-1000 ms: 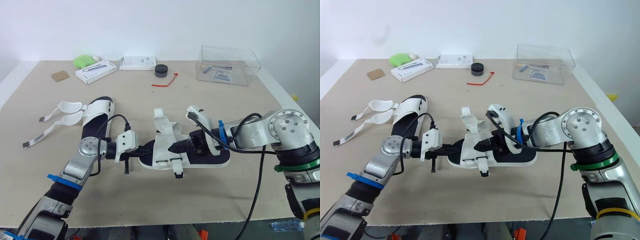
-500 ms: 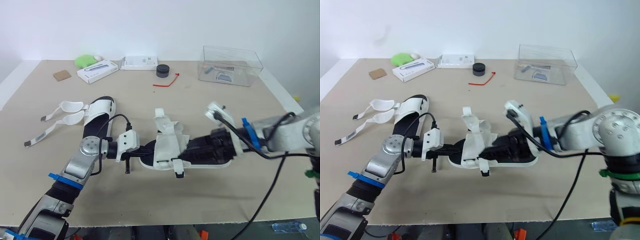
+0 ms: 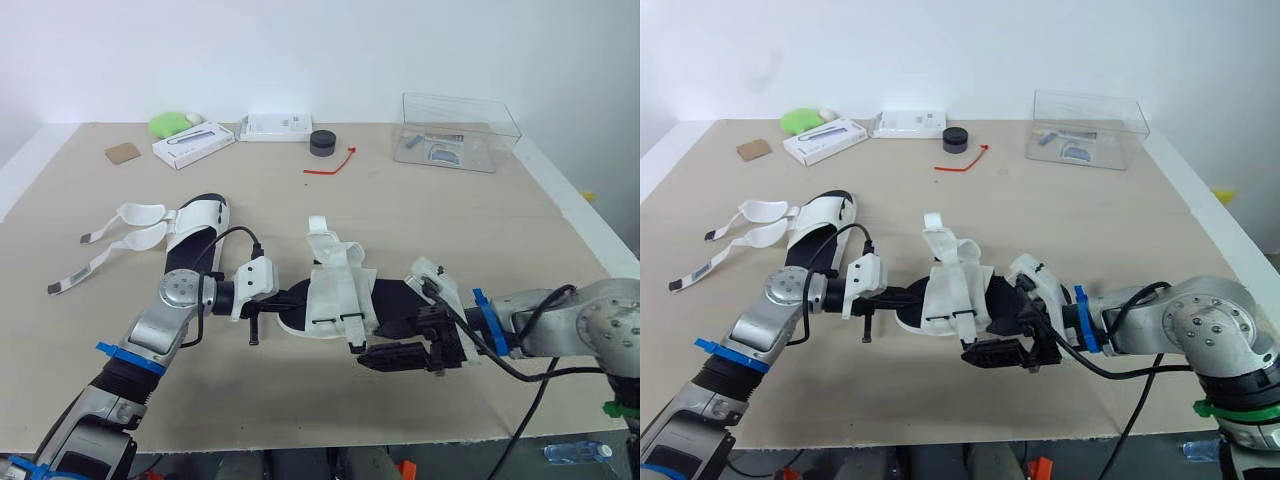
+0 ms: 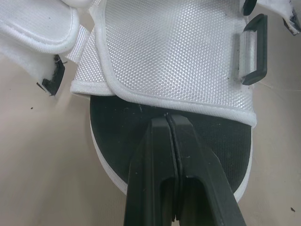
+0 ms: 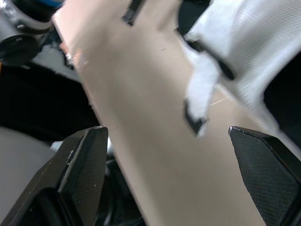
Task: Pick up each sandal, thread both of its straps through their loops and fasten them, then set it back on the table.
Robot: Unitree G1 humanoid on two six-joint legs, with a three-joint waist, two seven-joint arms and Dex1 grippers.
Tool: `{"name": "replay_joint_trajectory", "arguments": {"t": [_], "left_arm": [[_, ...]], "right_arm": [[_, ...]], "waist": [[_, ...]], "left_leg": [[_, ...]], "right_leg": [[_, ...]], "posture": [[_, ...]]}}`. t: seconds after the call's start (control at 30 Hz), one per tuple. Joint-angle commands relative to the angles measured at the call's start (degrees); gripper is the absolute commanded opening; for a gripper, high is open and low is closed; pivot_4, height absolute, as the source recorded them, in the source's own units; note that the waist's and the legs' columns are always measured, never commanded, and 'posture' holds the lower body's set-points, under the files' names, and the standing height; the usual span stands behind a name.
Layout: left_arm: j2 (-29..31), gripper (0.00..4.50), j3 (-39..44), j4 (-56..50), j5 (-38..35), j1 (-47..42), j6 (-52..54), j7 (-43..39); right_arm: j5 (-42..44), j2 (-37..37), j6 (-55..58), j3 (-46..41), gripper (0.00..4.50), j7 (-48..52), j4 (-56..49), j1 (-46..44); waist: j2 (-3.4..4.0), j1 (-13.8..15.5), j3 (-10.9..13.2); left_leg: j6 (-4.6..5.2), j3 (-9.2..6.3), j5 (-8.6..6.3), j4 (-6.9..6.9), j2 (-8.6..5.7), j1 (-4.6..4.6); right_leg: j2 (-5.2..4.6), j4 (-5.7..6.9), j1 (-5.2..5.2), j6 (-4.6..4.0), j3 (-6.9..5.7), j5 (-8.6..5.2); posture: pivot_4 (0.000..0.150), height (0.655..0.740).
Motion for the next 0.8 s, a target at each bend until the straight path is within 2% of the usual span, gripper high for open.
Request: {"name": "replay_joint_trajectory", "arguments": {"t": [0.03,0.13,0.5,0.6,0.8], "left_arm": [[0.3,0.0,-0.5,0.9,0.8,0.1,0.6,-0.5],[0.5,0.0,-0.3,0.4,0.8,0.5,0.8,-0.4],[-0.8,0.0,0.4,2.2,2.1,-0.6,-0.1,3.7],[-1.0,0.0,0.2,2.2,2.5,-0.6,-0.3,4.3],[-1.1,0.0,0.2,1.6,2.7,0.0,-0.1,4.7]], "right_arm": [[-0.4,2.2,-1.0,-0.7,4.4,-1.1,0.2,-0.7],[0.6,4.7,-0.3,-0.2,4.4,-2.2,1.4,-2.5],[-7.2,7.6,2.8,1.4,4.4,2.2,4.9,-6.5],[-8.7,7.9,3.6,1.5,3.6,3.7,5.1,-6.5],[-8.5,6.7,7.6,1.6,0.7,7.4,2.9,-4.9]], "waist": [[0.0,0.0,0.0],[0.0,-0.1,0.0],[0.0,0.0,0.0],[0.0,0.0,0.0],[0.0,0.0,0.0]], "left_leg": [[0.0,0.0,0.0,0.0,0.0,0.0],[0.0,0.02,0.0,0.01,0.01,0.02],[0.0,0.06,0.04,0.03,0.0,0.03],[0.0,0.06,0.04,0.06,-0.02,0.01],[0.0,0.05,0.04,0.08,-0.02,0.01]], "right_leg": [[0.0,0.0,0.0,0.0,0.01,0.0],[0.03,0.01,0.0,-0.01,0.04,0.02],[0.09,0.02,0.0,0.0,0.07,0.07],[0.08,0.02,0.01,0.04,0.07,0.09],[0.04,0.02,0.02,0.04,0.07,0.1]], "posture": [[0.15,0.74],[0.15,0.74],[0.15,0.74],[0.15,0.74],[0.15,0.74]]}}
